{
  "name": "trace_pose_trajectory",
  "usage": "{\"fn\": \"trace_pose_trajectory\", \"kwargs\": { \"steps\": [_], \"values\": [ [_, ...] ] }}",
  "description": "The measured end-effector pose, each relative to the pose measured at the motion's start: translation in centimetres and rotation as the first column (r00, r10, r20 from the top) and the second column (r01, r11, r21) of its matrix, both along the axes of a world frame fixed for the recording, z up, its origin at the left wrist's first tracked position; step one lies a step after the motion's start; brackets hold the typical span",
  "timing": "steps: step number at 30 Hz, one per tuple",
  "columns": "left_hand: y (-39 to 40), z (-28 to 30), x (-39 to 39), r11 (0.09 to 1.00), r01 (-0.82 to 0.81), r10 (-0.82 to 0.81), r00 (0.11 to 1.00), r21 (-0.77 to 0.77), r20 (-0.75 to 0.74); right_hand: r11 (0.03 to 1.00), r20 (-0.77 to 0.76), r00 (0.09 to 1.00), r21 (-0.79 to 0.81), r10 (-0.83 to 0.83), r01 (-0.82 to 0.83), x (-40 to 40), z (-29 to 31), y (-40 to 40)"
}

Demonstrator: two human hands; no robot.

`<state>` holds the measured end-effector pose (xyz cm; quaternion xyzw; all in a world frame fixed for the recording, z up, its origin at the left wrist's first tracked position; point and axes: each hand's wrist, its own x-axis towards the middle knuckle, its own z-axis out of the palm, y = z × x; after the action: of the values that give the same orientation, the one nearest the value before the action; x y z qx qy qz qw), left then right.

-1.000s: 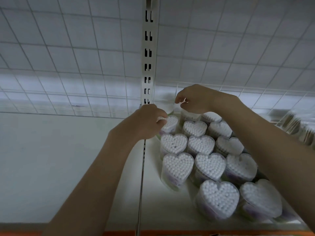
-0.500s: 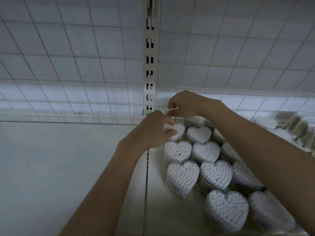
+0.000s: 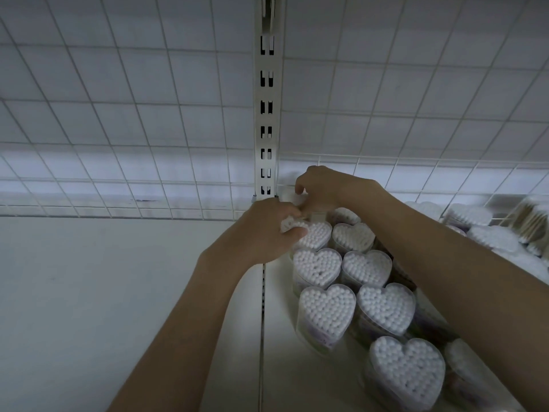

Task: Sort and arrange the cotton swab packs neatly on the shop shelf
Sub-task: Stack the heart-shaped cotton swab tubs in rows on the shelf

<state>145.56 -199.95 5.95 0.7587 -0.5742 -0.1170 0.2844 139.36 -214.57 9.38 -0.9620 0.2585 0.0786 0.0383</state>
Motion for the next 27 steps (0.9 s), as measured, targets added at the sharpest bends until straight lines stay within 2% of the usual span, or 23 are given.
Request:
{"fn": "trace_pose_trajectory", "kwargs": {
  "steps": [10,13,21,27],
  "values": [
    [1.4,0.3,2.8,0.992,-0.119,0.116,0.990,0.036,0.078,0.997,0.205,0.978,0.080,-0.019,0.003,-1.8,3.8,-0.2],
    [1.4,0.7,3.0,0.992,-0.115,0.110,0.990,0.049,0.092,0.995,0.217,0.976,0.096,-0.022,0.001,-2.3,4.6,-0.3],
    [1.0,0.3,3.2,0.985,-0.160,0.159,0.987,0.056,0.022,0.965,0.337,0.940,0.257,-0.043,-0.048,-3.4,4.9,0.3],
    [0.4,0.4,3.2,0.982,-0.188,0.188,0.982,0.027,0.000,0.873,0.470,0.878,0.463,-0.092,-0.156,-4.5,4.6,0.9]
  ]
}}
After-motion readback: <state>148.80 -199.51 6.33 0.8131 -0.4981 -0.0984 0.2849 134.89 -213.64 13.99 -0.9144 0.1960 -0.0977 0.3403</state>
